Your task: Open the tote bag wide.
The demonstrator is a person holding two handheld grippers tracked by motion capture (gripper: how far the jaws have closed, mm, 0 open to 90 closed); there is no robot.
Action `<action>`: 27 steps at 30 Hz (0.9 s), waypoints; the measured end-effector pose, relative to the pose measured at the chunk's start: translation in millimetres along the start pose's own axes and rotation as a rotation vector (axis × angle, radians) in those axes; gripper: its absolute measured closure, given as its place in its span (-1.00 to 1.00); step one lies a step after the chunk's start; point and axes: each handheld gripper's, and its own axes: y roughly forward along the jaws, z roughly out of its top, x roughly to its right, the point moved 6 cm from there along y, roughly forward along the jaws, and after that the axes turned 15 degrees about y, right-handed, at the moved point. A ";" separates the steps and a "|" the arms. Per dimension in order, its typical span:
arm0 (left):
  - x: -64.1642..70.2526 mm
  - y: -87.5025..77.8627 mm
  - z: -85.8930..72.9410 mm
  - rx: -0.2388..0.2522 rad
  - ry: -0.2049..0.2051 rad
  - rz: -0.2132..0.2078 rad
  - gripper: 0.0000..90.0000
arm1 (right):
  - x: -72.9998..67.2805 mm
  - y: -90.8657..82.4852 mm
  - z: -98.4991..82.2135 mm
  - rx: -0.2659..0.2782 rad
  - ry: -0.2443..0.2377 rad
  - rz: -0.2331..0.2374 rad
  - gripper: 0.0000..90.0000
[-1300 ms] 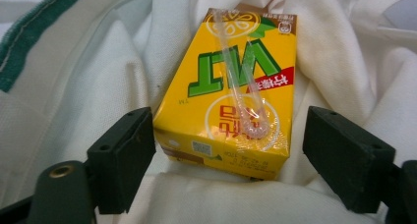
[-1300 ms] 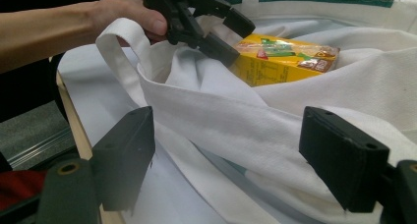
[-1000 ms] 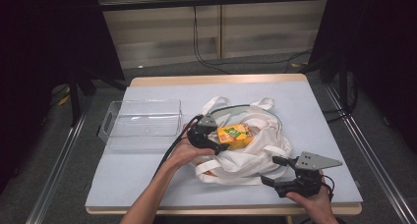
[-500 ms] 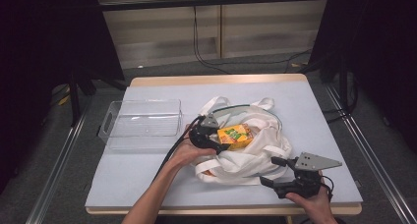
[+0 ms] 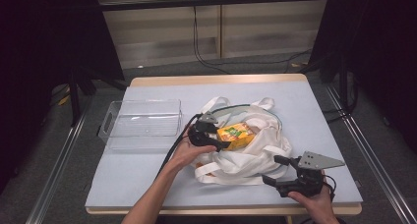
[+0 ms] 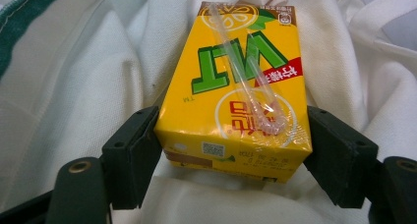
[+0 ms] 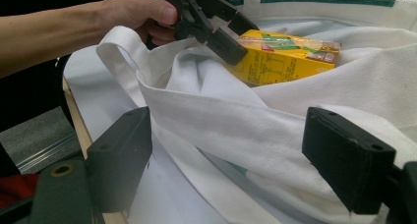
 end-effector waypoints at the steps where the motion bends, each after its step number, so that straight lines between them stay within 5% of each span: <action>1: 0.0 -1.5 0.9 0.001 -0.003 -0.001 -0.41 | 0.5 -0.1 0.3 0.001 0.000 -0.002 -0.58; 20: 1.9 -40.4 16.1 -0.015 -0.053 0.023 -0.41 | 2.5 -0.1 0.3 -0.005 -0.010 -0.029 -0.59; 27: 3.5 -46.3 20.5 -0.065 -0.149 0.042 -0.41 | 1.9 -0.2 -0.2 -0.010 -0.010 -0.030 -0.59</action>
